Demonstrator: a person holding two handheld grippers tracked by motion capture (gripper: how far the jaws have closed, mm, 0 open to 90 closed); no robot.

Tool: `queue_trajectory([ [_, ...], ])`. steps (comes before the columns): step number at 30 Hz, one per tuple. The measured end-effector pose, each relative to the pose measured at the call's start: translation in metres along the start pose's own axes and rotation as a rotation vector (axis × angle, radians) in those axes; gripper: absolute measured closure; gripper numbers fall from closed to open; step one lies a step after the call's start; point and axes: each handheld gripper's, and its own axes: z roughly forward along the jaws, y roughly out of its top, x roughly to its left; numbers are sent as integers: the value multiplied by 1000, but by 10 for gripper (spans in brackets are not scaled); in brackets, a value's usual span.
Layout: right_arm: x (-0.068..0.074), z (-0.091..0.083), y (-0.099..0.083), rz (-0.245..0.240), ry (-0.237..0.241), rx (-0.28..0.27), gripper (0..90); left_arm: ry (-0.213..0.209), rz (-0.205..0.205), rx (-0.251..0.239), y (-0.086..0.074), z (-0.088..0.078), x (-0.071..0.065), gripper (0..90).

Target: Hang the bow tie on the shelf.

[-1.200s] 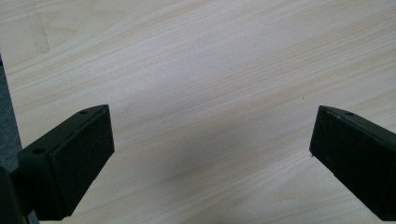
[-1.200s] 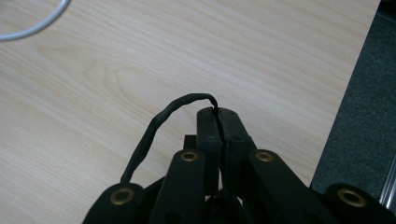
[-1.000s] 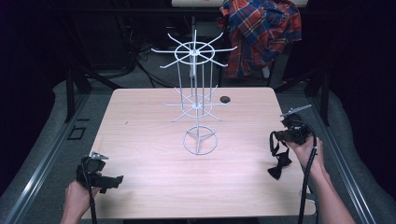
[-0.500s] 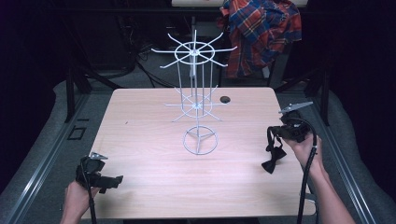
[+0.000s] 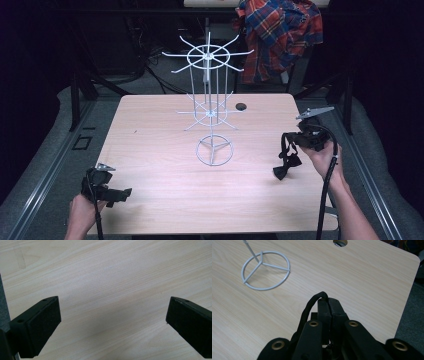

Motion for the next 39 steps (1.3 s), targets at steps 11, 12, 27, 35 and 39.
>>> queue_trajectory([
  [11,11,-1,8,-20,13,-12,886,2,12,-5,1,0,-3,0],
  [12,12,-1,8,-21,13,-14,886,1,13,-4,1,0,-3,0],
  [27,26,-1,19,-41,30,-29,886,3,10,-9,1,-1,-3,0],
  [35,37,-2,25,-67,40,-39,886,2,12,-10,2,0,-3,0],
  [39,41,-5,29,-74,50,-50,886,-1,13,-10,2,0,-3,0],
])
